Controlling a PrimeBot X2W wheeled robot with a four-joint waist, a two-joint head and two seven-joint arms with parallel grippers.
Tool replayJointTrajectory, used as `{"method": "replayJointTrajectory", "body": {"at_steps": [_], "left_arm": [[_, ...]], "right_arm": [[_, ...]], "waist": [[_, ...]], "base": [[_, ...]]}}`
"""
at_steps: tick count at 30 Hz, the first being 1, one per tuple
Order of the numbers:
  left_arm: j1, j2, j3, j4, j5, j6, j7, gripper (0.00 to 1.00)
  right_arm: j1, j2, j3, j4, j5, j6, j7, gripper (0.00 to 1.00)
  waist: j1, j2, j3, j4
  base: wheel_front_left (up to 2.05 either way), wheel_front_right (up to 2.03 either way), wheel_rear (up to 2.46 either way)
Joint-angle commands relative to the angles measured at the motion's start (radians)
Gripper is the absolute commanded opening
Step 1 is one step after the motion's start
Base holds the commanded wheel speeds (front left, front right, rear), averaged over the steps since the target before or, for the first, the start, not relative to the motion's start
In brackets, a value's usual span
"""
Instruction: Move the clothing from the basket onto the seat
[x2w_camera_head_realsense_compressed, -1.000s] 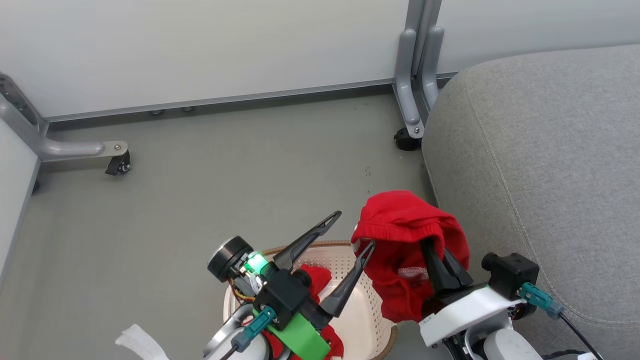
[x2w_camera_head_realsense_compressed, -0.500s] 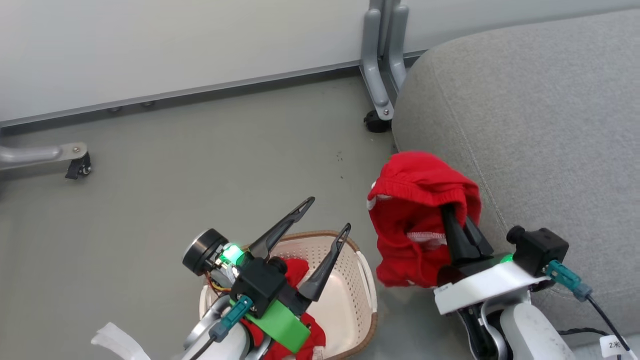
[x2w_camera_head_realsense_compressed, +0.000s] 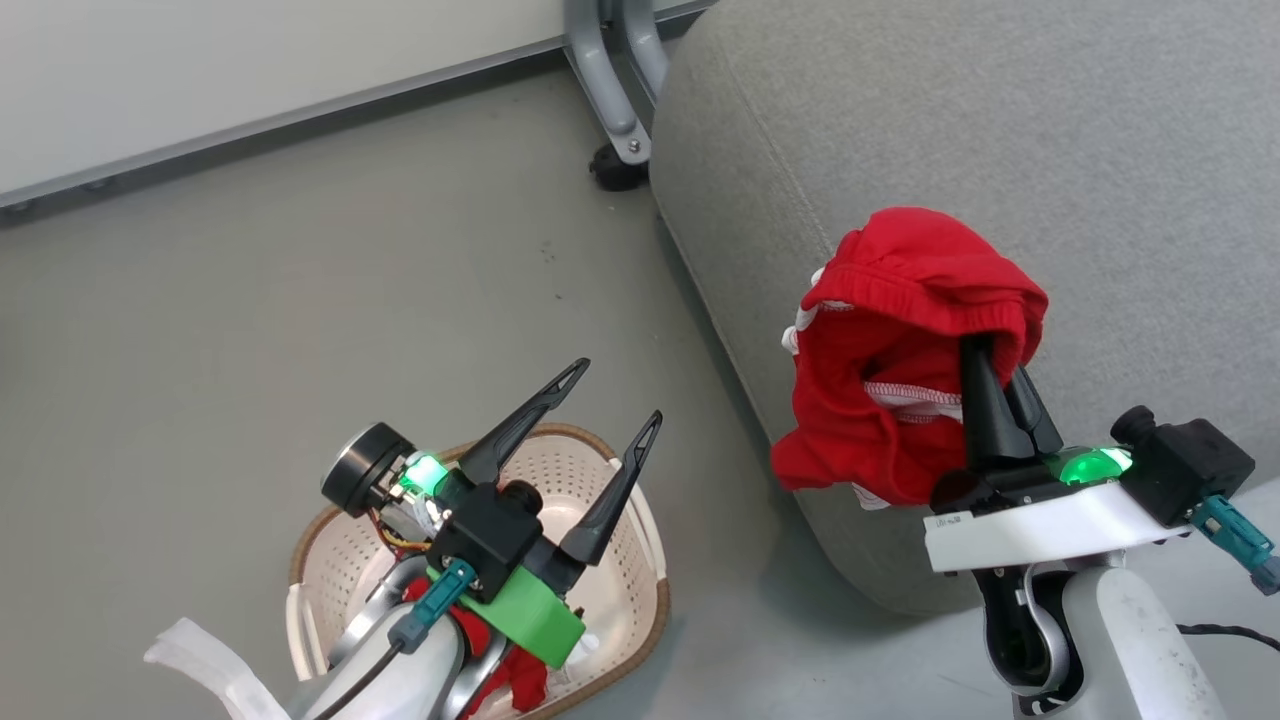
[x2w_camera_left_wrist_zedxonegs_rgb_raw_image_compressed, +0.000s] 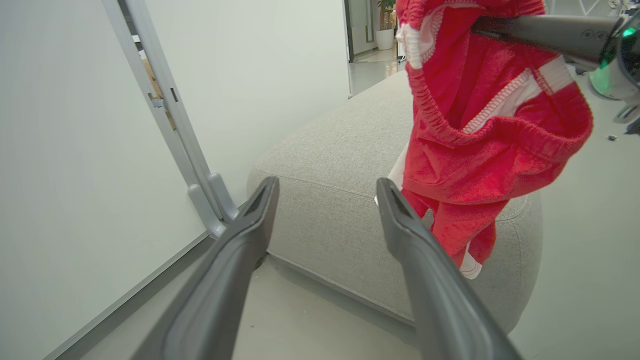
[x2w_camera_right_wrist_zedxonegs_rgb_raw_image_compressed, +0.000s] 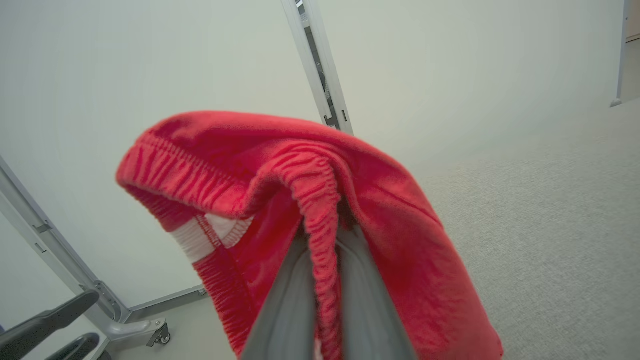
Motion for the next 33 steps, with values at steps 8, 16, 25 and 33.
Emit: {"method": "replayJointTrajectory", "body": {"at_steps": [8, 16, 25, 33], "left_arm": [[-0.070, 0.032, -0.035, 0.010, 0.007, -0.004, -0.001, 1.00], [-0.177, 0.063, -0.138, 0.001, -0.007, -0.004, -0.001, 1.00], [-0.322, 0.068, -0.235, -0.022, -0.018, -0.004, -0.001, 1.00], [-0.395, 0.039, -0.283, -0.022, -0.017, -0.004, -0.001, 1.00]], "right_arm": [[-0.018, -0.001, -0.043, -0.072, 0.047, 0.000, -0.003, 0.00], [-0.198, -0.001, -0.230, -0.106, 0.026, 0.000, -0.003, 0.00], [-0.489, -0.093, -0.496, 0.030, 0.014, 0.000, -0.003, 0.00], [-0.692, -0.238, -0.560, 0.404, 0.018, 0.000, -0.003, 0.00]], "waist": [[-0.0001, -0.0001, 0.139, -0.145], [-0.0001, -0.0001, 0.264, -0.115], [-0.0001, -0.0001, 0.428, 0.000], [-0.0001, -0.0001, 0.508, 0.109]], "base": [[0.00, 0.00, 0.00], [0.00, 0.00, 0.00], [0.00, 0.00, 0.00], [0.00, 0.00, 0.00]]}}
